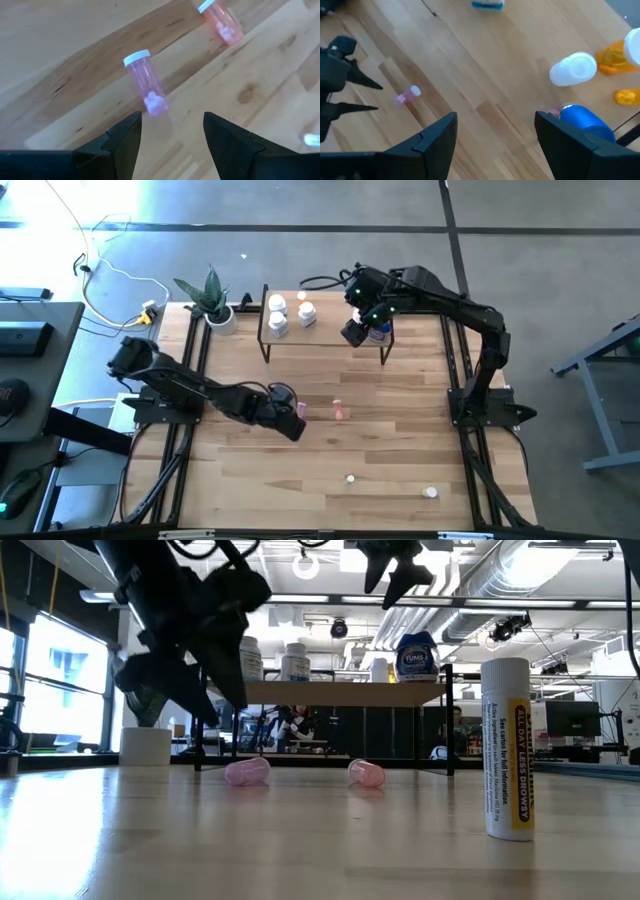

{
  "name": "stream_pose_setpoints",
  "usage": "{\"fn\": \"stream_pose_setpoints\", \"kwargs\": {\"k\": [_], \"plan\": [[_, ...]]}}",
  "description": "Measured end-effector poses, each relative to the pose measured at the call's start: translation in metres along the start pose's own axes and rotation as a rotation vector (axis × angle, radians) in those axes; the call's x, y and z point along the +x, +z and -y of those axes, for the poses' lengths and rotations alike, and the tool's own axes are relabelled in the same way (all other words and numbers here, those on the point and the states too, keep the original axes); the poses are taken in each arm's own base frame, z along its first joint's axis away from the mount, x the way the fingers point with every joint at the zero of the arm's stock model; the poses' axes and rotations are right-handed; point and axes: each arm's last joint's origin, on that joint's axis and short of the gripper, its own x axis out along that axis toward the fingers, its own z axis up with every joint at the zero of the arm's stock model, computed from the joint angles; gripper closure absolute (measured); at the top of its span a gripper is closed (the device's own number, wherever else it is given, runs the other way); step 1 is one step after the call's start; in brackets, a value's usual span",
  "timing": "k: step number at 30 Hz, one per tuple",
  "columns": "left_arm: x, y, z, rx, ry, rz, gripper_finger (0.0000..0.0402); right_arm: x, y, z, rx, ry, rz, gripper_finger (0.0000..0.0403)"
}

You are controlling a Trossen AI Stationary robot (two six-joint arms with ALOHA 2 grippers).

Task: Pick and place medicine bottles onto shelf by color
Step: Put the purple pill bottle on the shelf

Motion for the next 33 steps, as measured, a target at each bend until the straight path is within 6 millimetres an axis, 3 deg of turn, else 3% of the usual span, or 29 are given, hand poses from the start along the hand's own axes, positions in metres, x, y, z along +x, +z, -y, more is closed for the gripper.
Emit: {"fn": "stream_pose_setpoints", "kwargs": {"k": [18,25,33], "plan": [[0.059,-0.013,-0.005,0.027,0.128,-0.004,0.0197,0.000,-0.003,-0.009,0.025,0.007,0.004,0.0146],[0.059,-0.014,-0.007,0.106,0.153,0.009,0.0207,0.000,-0.003,-0.009,0.025,0.004,0.008,0.0146],[0.059,-0.013,-0.009,0.195,0.165,-0.020,0.0273,0.000,-0.002,-0.009,0.025,0.005,0.010,0.0146]]}}
